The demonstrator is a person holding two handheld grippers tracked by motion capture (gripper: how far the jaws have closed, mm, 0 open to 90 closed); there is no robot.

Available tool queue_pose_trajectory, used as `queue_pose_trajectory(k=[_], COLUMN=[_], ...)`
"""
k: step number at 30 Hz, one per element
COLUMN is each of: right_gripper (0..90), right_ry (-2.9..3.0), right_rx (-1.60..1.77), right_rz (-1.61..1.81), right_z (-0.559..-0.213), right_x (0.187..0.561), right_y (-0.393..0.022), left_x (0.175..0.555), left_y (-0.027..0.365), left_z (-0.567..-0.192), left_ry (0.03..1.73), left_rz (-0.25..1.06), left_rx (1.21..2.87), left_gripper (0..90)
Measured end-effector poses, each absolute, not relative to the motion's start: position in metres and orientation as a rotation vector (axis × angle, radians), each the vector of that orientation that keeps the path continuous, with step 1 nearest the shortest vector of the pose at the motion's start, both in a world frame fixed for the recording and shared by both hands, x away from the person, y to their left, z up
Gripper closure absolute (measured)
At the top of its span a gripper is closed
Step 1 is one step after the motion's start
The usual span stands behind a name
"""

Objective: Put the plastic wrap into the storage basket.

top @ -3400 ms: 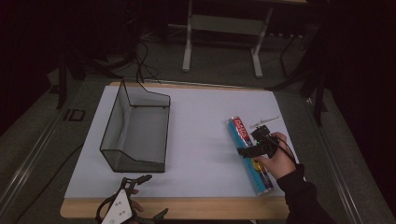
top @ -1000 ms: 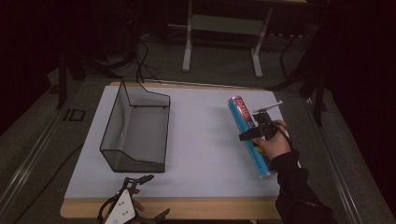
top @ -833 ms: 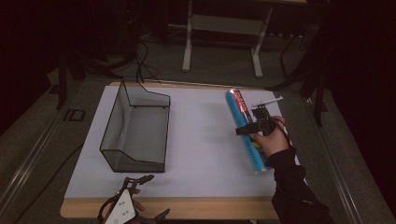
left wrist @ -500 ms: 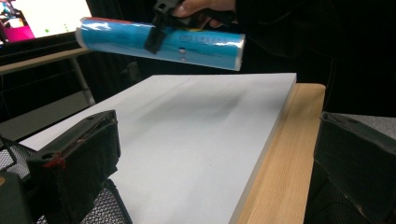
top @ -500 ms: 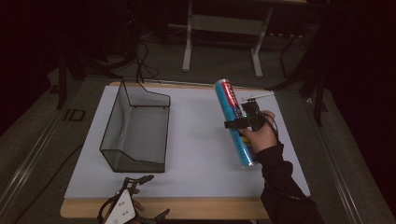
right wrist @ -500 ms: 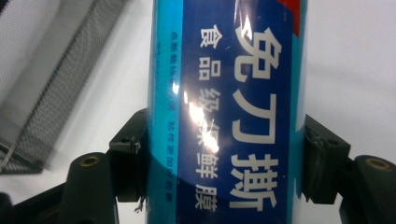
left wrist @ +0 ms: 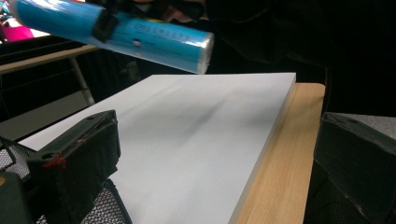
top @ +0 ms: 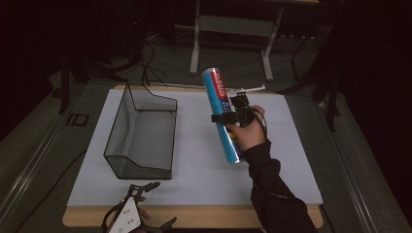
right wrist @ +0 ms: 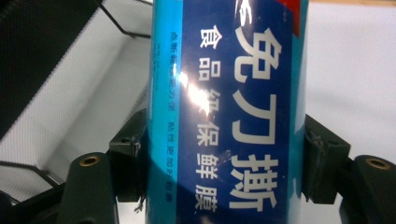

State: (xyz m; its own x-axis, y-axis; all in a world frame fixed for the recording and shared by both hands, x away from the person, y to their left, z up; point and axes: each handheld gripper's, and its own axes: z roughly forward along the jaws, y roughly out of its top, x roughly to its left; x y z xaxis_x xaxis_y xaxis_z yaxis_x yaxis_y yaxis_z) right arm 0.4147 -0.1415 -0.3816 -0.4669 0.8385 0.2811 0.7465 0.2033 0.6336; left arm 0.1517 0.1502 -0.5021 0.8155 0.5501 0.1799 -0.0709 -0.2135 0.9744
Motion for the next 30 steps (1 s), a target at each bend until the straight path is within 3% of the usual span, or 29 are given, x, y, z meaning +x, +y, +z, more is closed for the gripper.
queue_pose_trajectory(k=[30], right_gripper=[31.7], right_ry=[2.24], right_rx=[1.482], right_rz=[1.387], right_z=[-0.371], right_x=[0.431], right_y=[-0.024], left_x=[0.15], left_y=[0.154], left_z=[-0.5], left_ry=[0.351], left_rz=[0.583], left_rx=[1.685], left_gripper=[1.1])
